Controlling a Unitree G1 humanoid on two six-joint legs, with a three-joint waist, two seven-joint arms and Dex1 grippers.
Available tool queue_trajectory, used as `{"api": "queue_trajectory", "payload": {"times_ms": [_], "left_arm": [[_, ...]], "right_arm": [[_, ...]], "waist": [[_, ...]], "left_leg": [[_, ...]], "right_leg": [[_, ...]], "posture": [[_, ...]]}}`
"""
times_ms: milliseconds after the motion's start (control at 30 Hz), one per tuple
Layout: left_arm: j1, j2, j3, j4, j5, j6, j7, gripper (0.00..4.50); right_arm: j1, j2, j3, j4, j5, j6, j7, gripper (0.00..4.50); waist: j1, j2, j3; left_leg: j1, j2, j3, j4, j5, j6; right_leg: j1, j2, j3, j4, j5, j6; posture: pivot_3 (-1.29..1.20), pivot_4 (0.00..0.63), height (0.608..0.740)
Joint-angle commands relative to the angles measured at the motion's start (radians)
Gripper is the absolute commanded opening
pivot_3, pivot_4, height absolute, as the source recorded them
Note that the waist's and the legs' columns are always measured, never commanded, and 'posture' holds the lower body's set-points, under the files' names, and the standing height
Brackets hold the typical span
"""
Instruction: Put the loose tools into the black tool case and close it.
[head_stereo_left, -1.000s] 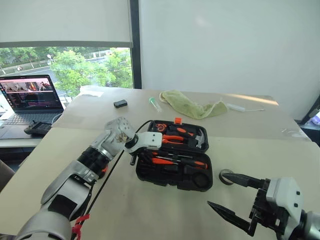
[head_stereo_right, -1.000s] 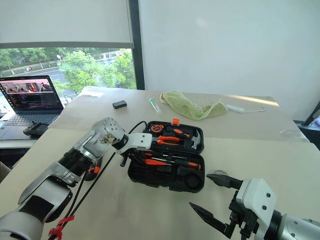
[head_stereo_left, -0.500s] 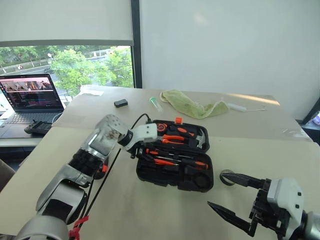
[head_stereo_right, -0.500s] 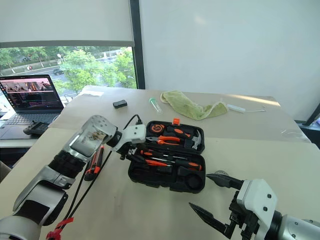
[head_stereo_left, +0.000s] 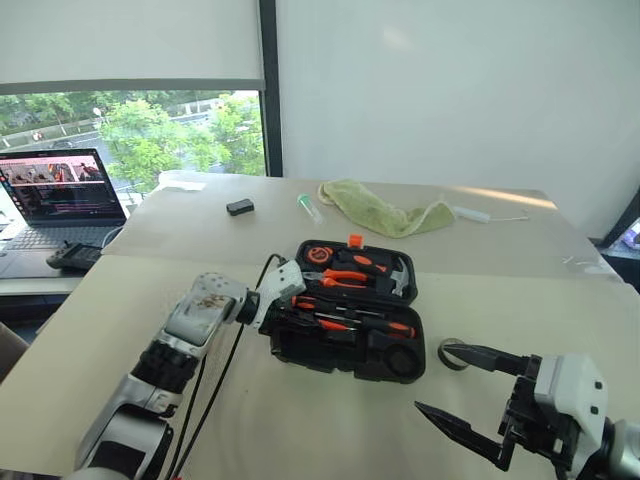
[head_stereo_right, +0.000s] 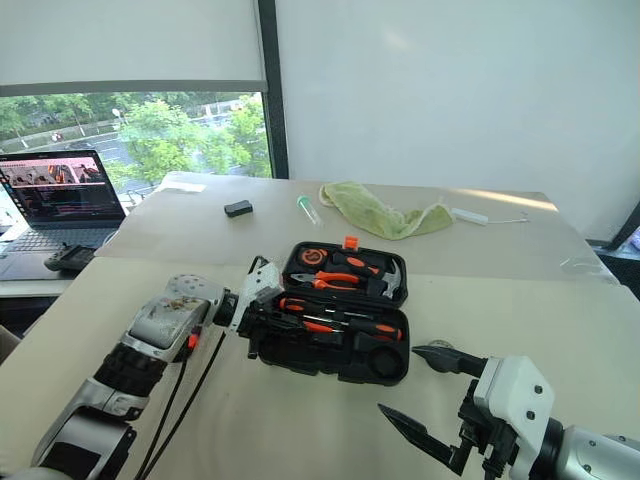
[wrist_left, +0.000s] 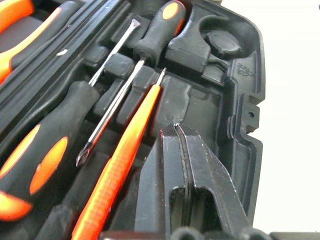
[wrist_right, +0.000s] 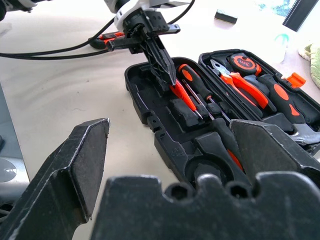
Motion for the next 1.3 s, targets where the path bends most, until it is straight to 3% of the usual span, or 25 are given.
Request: {"api": "queue_trajectory", "payload": {"times_ms": [33,400,700,1300], "left_arm": [[-0.008,-0.025,0.027,-0.008,-0.027,-0.023,0.048,0.01],[-0.06,-0.082,0.026,0.161,-0.042,-0.023,0.082,0.01],[-0.127,-0.134,0.106,0.252,-0.168,0.188,0.096,0.01],[-0.045,-0.143,-0.023,0.263,-0.034,0.086,0.239,0.01]], "right_arm": [[-0.002,-0.011,-0.029,-0.025,0.009,-0.011,-0.006,4.5],[0.011,-0.014,-0.044,-0.03,0.01,-0.01,-0.008,4.5],[0.03,-0.017,-0.05,-0.036,0.016,-0.017,-0.018,4.5],[0.032,-0.023,-0.052,-0.036,0.02,-0.018,-0.022,4.5]], "waist": [[0.005,0.0,0.0],[0.005,0.0,0.0],[0.005,0.0,0.0],[0.005,0.0,0.0]], "left_leg": [[0.0,0.0,0.0,0.0,0.0,0.0],[0.0,0.0,0.0,0.0,0.0,0.0],[0.0,0.0,0.0,0.0,0.0,0.0],[0.001,0.0,0.0,0.0,0.0,0.0]], "right_leg": [[0.0,0.0,0.0,0.0,0.0,0.0],[0.0,0.0,0.0,0.0,0.0,0.0],[0.0,0.001,0.0,0.0,0.0,0.0],[0.001,0.0,0.0,0.0,0.0,0.0]], "posture": [[0.0,0.15,0.74],[0.0,0.15,0.74],[0.0,0.15,0.74],[0.0,0.15,0.74]]}}
